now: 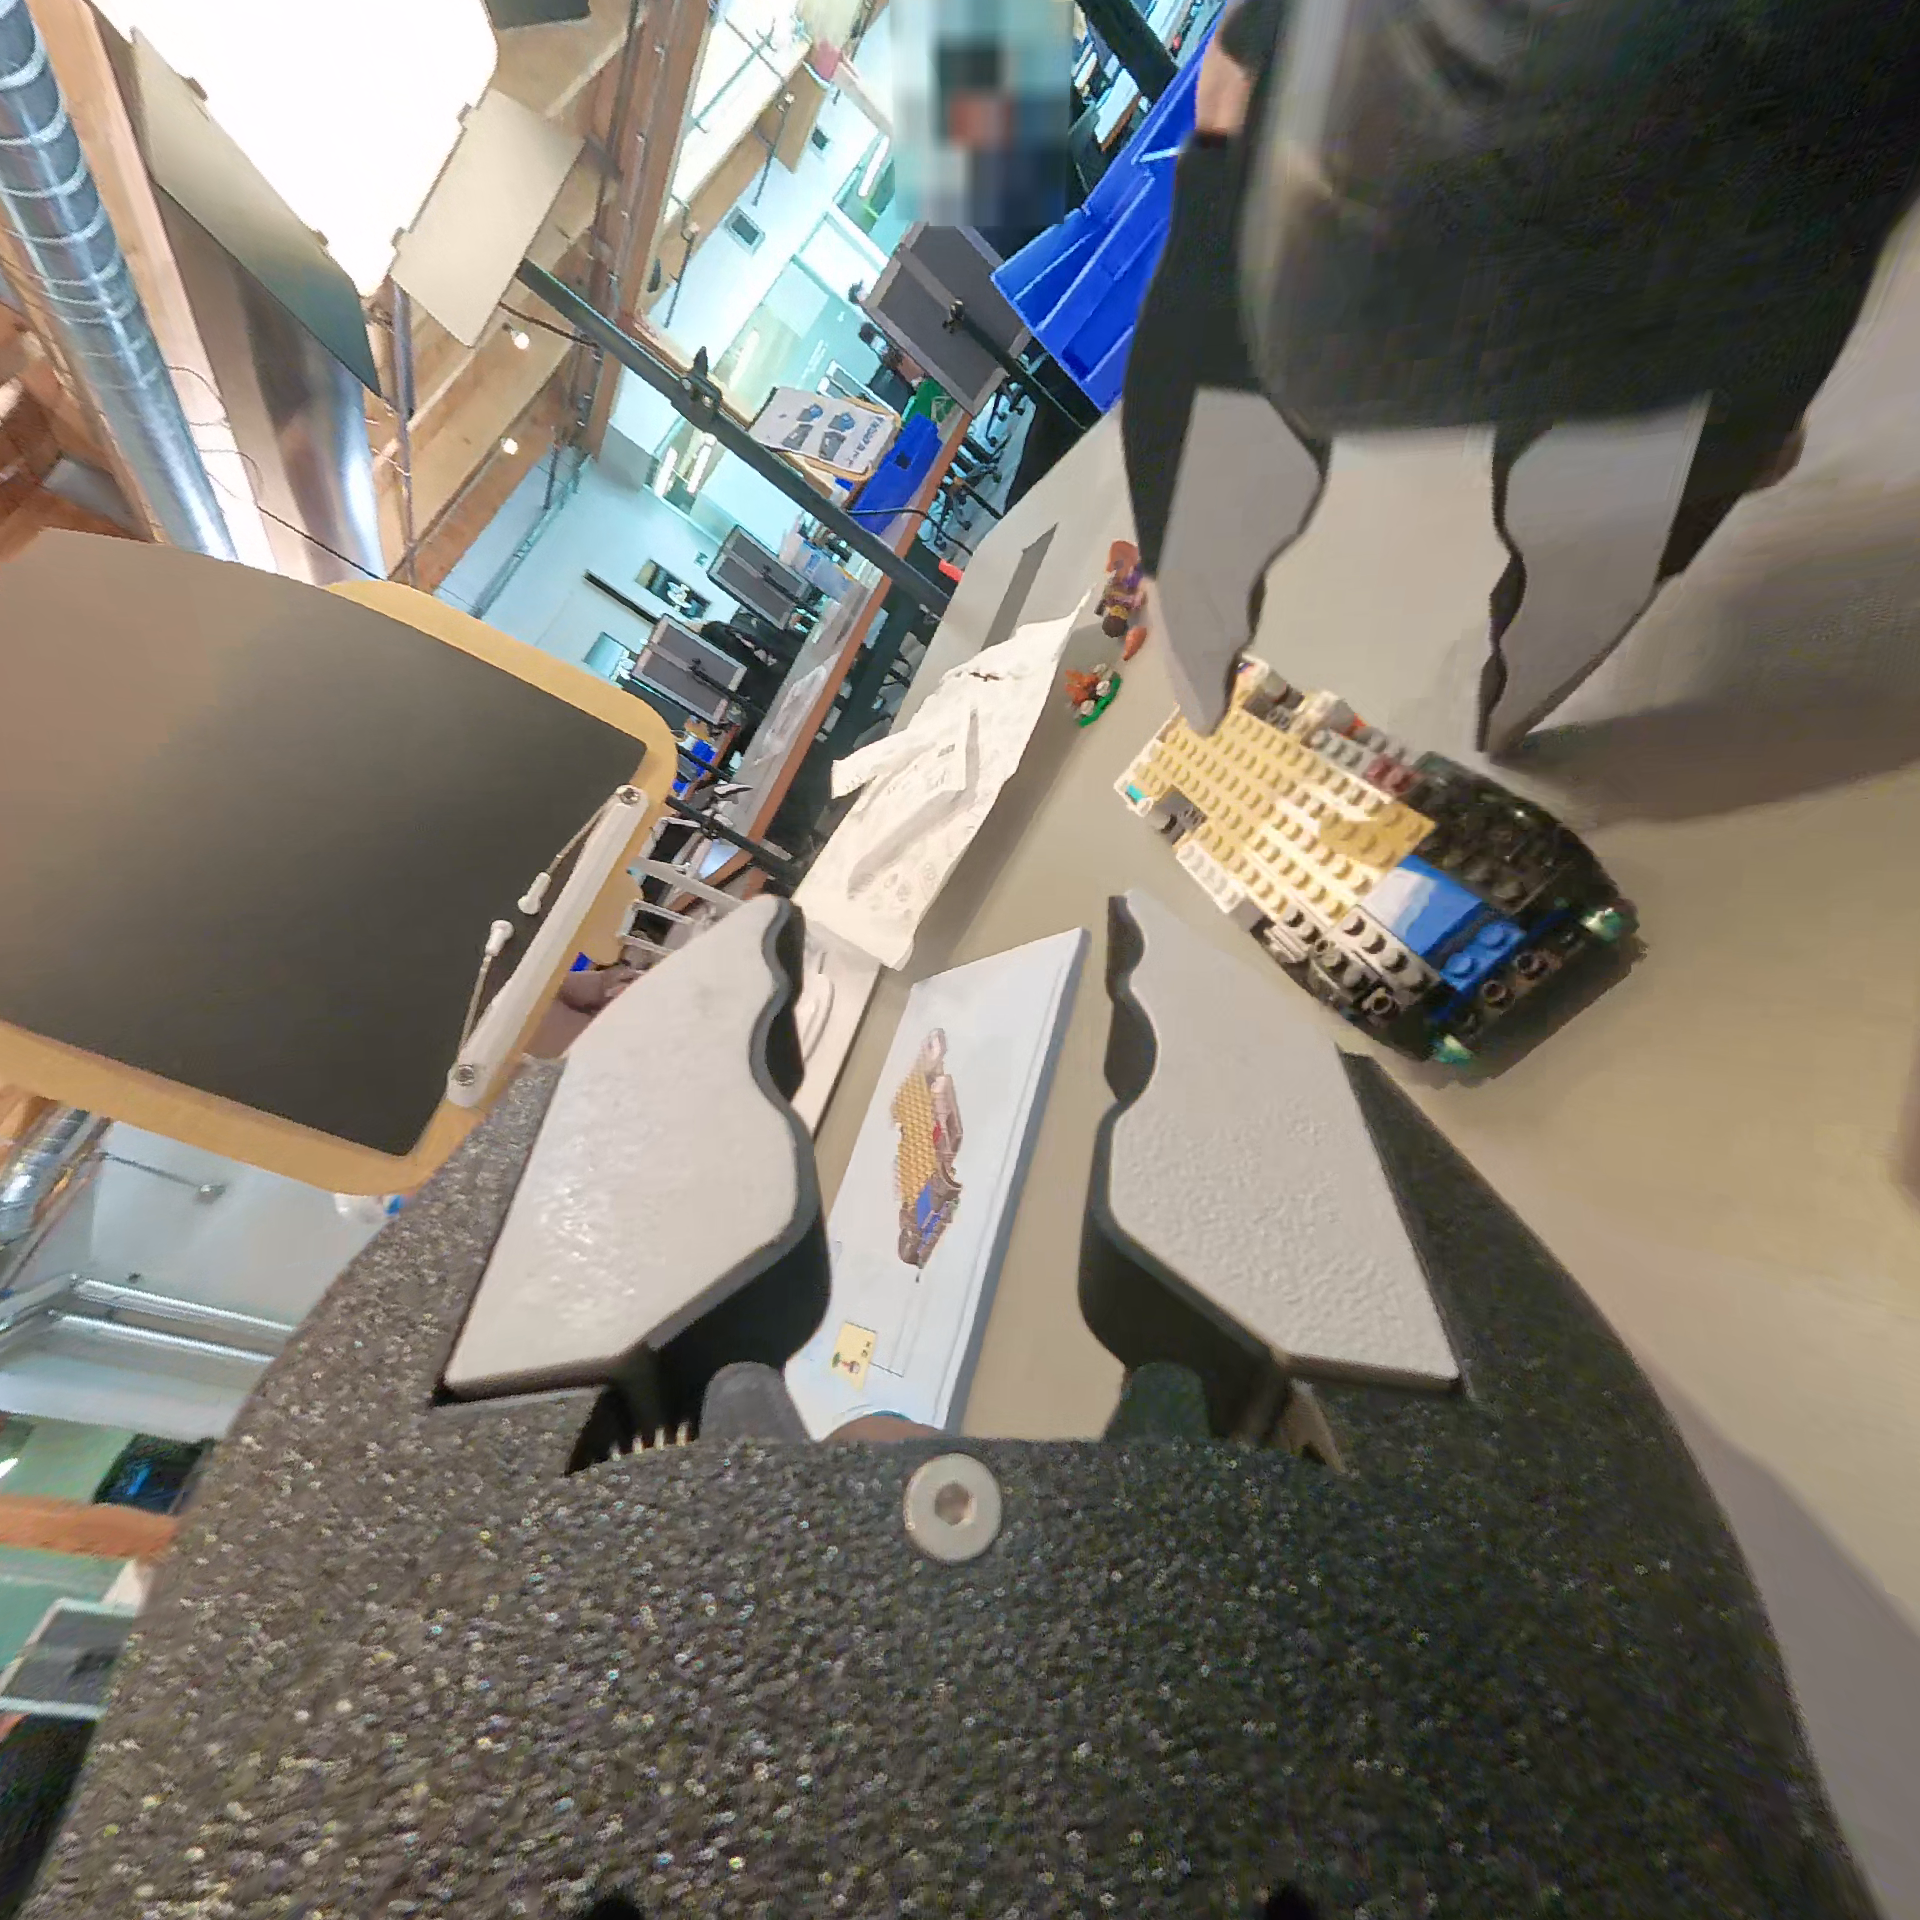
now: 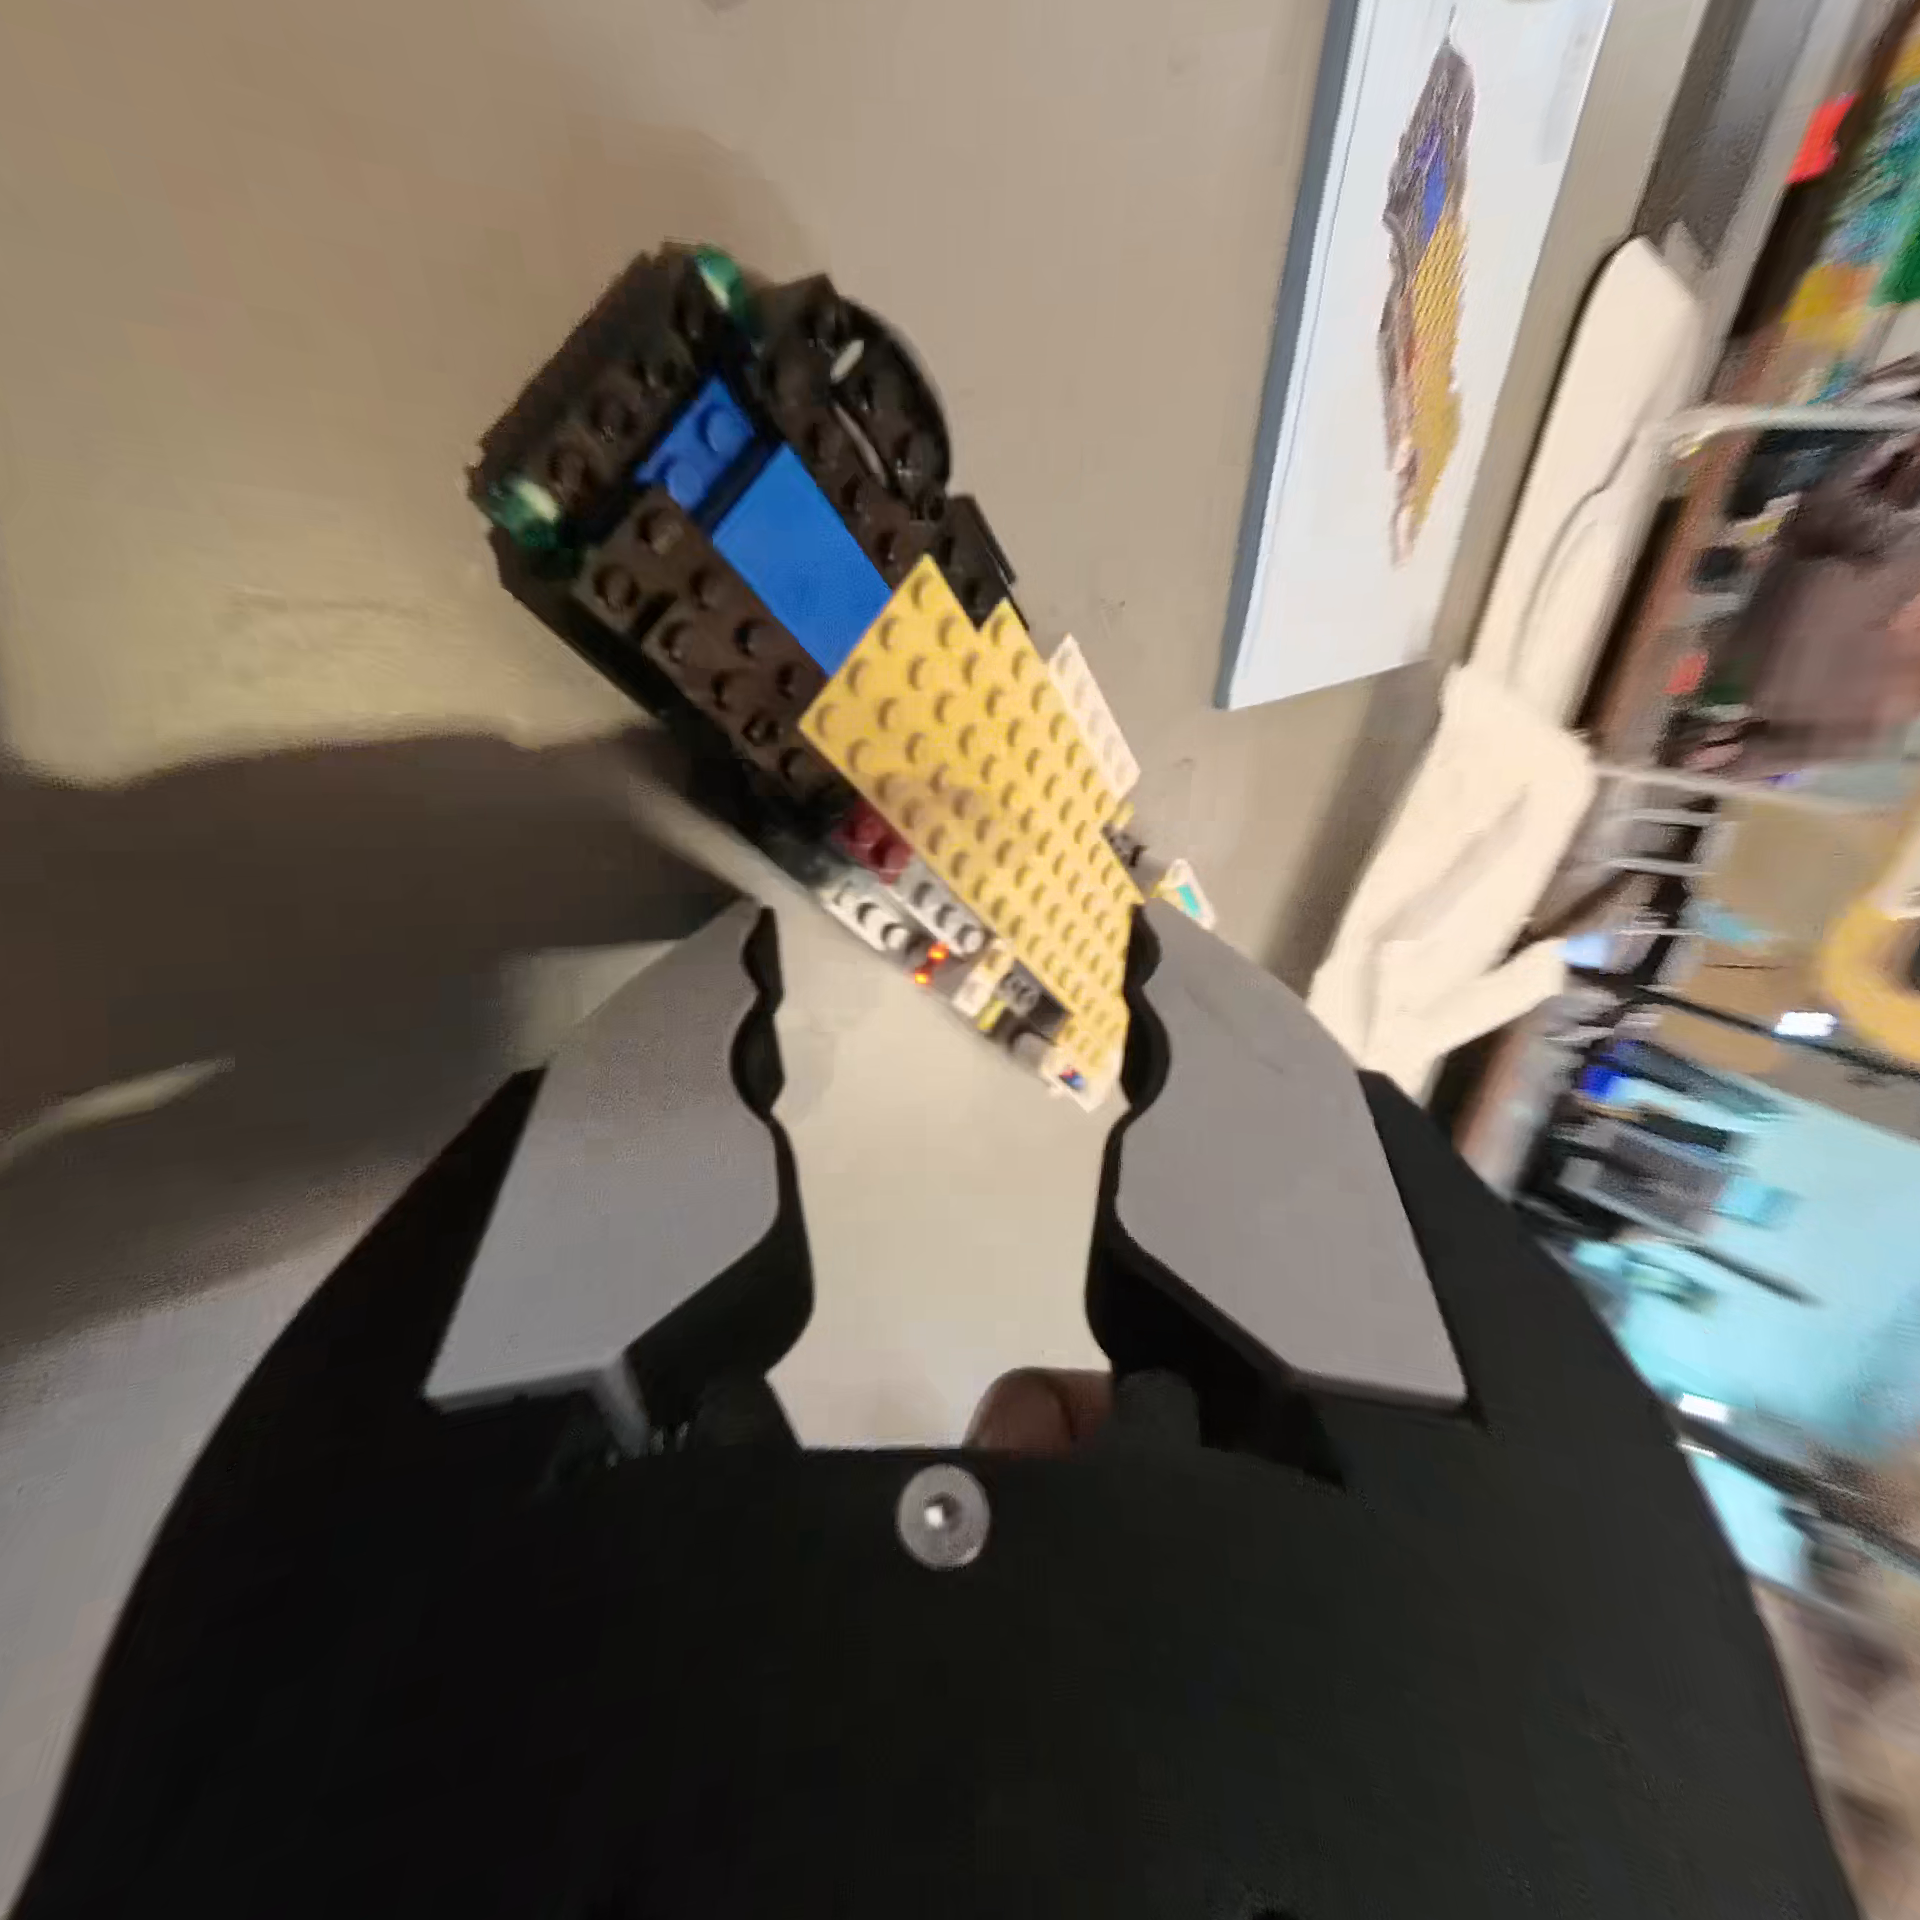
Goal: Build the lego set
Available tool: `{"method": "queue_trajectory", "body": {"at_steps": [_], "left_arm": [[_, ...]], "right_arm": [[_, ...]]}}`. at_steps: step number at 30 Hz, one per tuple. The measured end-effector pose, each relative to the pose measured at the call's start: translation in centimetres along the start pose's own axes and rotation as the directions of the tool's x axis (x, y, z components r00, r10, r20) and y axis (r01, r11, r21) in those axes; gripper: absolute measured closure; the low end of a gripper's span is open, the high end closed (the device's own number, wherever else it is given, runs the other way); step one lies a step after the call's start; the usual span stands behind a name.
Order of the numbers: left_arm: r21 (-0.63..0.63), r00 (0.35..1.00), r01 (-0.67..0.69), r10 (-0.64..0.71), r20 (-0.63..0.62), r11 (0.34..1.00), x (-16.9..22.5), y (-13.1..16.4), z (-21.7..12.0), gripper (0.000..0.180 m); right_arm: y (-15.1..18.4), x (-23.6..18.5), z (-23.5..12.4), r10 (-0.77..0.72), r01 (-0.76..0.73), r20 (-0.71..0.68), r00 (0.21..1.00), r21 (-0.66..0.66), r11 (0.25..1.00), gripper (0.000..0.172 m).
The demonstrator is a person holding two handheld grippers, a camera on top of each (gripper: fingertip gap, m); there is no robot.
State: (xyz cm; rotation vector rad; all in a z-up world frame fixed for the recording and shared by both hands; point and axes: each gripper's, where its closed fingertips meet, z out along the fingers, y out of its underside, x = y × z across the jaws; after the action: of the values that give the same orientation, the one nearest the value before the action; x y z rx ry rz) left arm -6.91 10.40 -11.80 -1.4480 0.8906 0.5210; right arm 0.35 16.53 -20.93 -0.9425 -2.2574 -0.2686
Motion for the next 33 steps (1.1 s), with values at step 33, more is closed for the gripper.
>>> {"method": "queue_trajectory", "body": {"at_steps": [33], "left_arm": [[-0.262, 0.880, 0.464, -0.474, 0.028, 0.846, -0.8, 8.6, 3.0, 0.135]], "right_arm": [[1.5, 0.8, -0.8, 0.506, -0.555, 0.247, 0.826, 0.509, 0.658, 0.121]]}}
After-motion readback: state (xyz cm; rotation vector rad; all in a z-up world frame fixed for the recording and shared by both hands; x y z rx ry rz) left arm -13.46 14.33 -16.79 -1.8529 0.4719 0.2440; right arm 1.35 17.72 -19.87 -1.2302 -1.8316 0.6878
